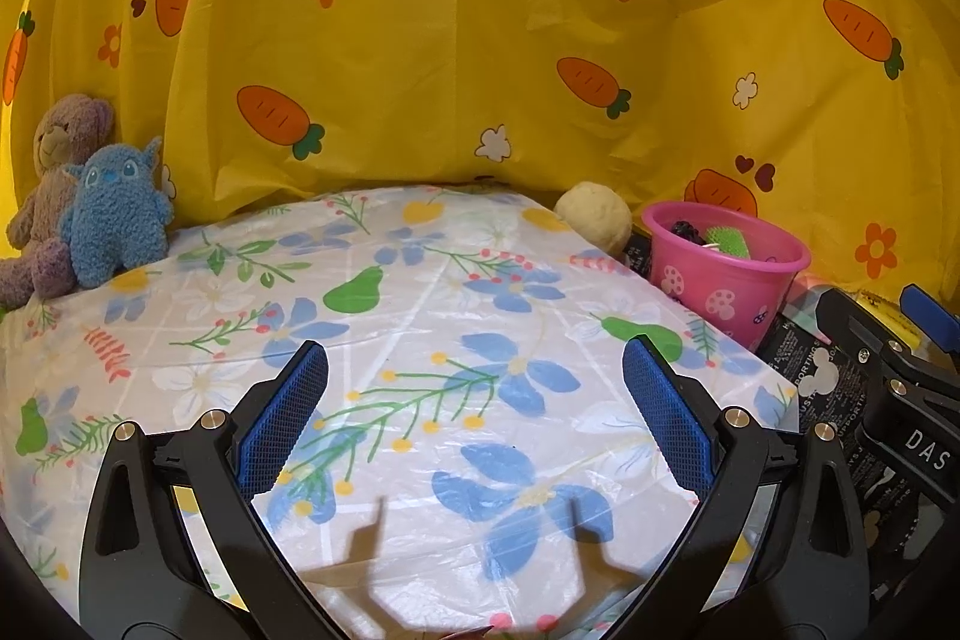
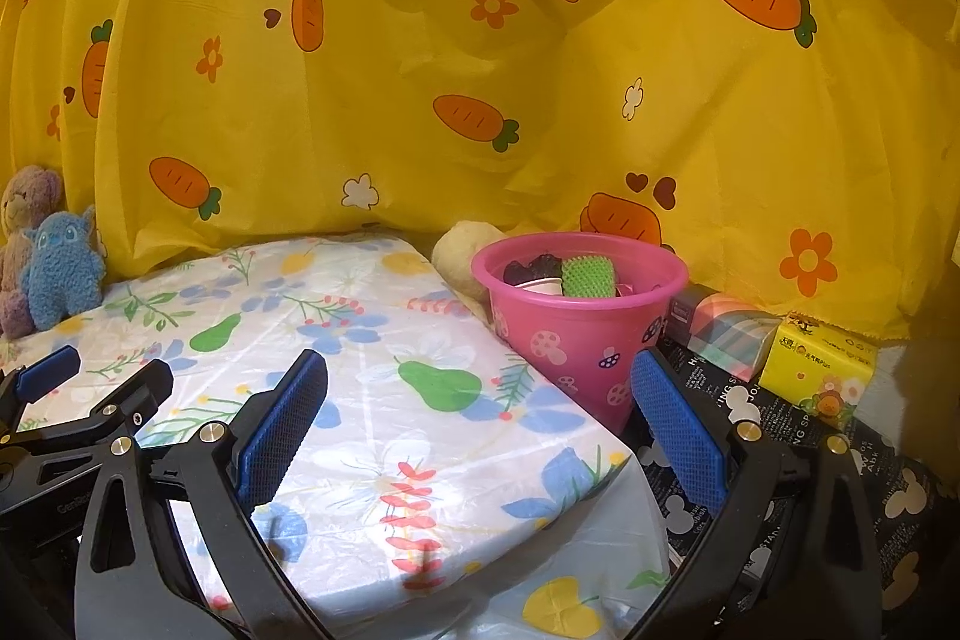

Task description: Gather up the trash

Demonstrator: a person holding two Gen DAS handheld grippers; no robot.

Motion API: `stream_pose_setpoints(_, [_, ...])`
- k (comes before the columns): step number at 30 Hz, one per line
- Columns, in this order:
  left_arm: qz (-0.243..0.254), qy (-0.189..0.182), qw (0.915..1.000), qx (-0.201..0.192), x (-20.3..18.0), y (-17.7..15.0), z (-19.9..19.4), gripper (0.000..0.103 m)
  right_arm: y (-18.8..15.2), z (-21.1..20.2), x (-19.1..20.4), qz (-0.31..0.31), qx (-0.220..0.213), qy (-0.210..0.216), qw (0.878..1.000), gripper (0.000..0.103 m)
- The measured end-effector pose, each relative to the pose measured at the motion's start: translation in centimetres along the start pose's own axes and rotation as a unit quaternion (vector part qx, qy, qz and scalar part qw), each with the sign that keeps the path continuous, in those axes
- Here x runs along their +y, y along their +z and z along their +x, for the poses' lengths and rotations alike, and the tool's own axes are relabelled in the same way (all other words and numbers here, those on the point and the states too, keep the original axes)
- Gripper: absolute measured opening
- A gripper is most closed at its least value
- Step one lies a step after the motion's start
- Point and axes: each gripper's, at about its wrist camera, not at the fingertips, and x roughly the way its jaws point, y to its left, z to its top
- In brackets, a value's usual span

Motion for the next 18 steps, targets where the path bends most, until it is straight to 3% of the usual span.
stream_pose_setpoints(18, [0.004, -0.004, 1.0000, -0.001, -0.75, 0.46, 0.16, 0.097, 0.13, 0.21, -0.09, 0.000, 0.001, 0.001, 1.000, 0.097])
